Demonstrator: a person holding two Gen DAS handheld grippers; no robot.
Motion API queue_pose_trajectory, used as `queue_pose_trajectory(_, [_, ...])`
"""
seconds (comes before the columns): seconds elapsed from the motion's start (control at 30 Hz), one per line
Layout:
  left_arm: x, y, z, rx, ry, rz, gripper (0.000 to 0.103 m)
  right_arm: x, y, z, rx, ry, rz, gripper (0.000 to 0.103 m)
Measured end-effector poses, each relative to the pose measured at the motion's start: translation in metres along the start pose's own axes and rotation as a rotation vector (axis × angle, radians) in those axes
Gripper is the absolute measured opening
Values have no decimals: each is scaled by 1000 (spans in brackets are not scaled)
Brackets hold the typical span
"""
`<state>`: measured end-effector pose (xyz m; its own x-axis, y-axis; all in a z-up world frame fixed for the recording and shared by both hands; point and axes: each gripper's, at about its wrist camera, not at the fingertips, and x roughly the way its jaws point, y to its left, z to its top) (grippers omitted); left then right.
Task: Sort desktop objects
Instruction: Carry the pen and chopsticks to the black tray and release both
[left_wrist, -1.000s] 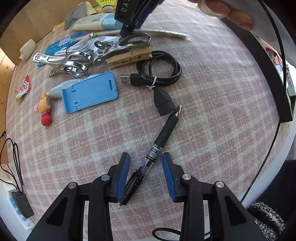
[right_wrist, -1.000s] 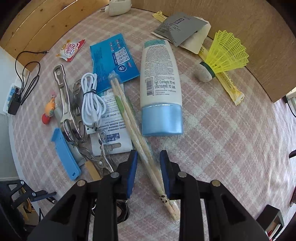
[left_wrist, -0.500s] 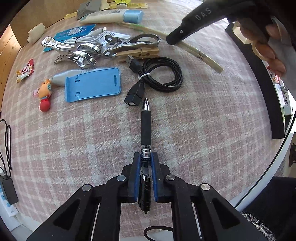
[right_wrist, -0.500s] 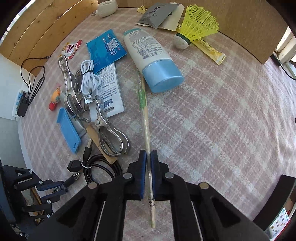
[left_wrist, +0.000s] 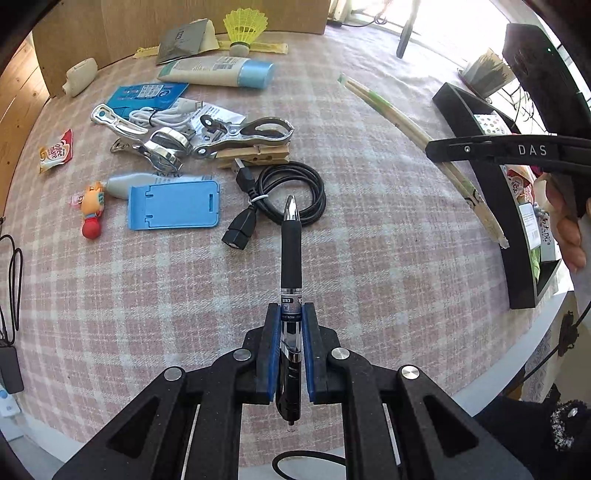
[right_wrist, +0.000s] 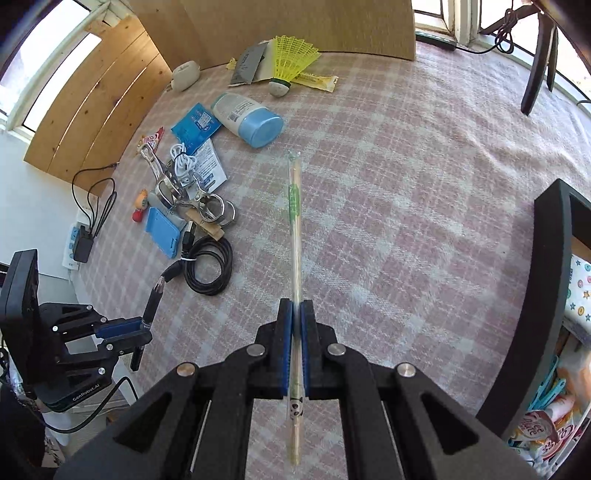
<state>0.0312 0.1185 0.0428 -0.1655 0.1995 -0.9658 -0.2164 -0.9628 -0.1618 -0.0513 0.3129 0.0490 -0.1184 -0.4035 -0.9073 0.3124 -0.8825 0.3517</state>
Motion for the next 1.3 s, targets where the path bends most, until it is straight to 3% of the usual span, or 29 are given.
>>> queue_pose_trajectory(0.17, [-9,-8,12,34,-25,-57,10,-18,-20,-28,88,-65,-2,5])
queue_pose_trajectory(0.3, [-16,-46,30,77,-45,-112,10,-50,-54,-52,168,-119,-24,5])
queue_pose_trajectory(0.67, [-5,-194,79,225,-56,-304,10,-157,-142,-128,375,-283,-121,5])
queue_pose_trajectory(0.83, [-3,-246,92,261,-36,-359,10,-177,-171,-149,440,-306,-159,5])
queue_pose_trajectory(1.07, [2,-301,109,285,-27,-398,10,-189,-195,-157,486,-322,-182,6])
queue_pose_trajectory(1.1, [4,-306,111,288,-18,-388,17,-191,-197,-157,483,-331,-167,6])
queue_pose_trajectory(1.13, [6,-309,113,284,-3,-370,32,-192,-199,-157,488,-329,-158,8])
queue_pose_trajectory(1.23, [3,-310,113,287,-22,-341,34,-200,-202,-160,517,-341,-186,19])
queue_pose_trajectory(1.3, [1,-307,111,304,-34,-309,34,-202,-200,-160,508,-345,-203,20])
